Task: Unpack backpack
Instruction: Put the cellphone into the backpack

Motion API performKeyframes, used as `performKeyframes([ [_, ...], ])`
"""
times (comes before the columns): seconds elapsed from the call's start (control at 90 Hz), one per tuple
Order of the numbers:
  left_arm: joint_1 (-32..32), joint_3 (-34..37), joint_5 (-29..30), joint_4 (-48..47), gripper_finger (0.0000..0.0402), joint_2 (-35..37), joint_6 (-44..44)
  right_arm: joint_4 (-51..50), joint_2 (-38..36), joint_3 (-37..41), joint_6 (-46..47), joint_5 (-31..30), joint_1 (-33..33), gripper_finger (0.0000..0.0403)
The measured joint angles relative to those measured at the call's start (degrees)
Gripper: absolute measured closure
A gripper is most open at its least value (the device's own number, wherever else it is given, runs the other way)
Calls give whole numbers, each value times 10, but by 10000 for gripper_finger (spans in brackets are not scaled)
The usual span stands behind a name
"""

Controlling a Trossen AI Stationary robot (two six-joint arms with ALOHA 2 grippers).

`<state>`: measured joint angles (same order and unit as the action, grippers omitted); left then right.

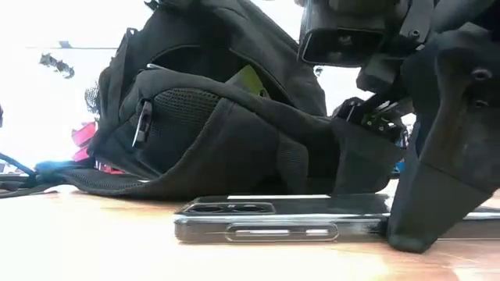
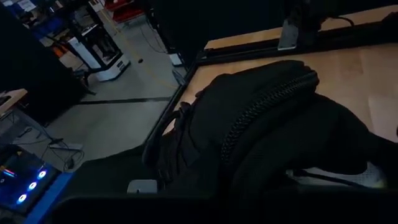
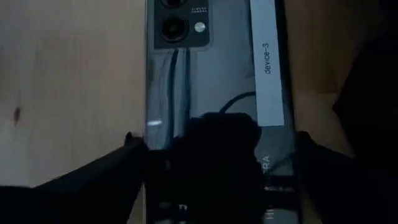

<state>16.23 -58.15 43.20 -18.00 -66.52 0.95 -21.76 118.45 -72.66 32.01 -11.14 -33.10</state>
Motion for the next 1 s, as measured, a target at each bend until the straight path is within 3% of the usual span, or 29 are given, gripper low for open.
performKeyframes([
  [0.067, 0, 0, 0, 0, 401, 0, -1, -12, -1, 0, 4, 6, 2, 81],
  [0.4, 0, 0, 0, 0, 402, 0, 0, -22, -1, -9, -4, 23, 3, 82],
  [0.767, 0, 0, 0, -2, 402, 0, -1, -120, 9, -122, -49, 31, -8, 82],
  [1.0, 0, 0, 0, -3, 401, 0, -1, -189, 9, -172, -52, -16, -10, 82],
])
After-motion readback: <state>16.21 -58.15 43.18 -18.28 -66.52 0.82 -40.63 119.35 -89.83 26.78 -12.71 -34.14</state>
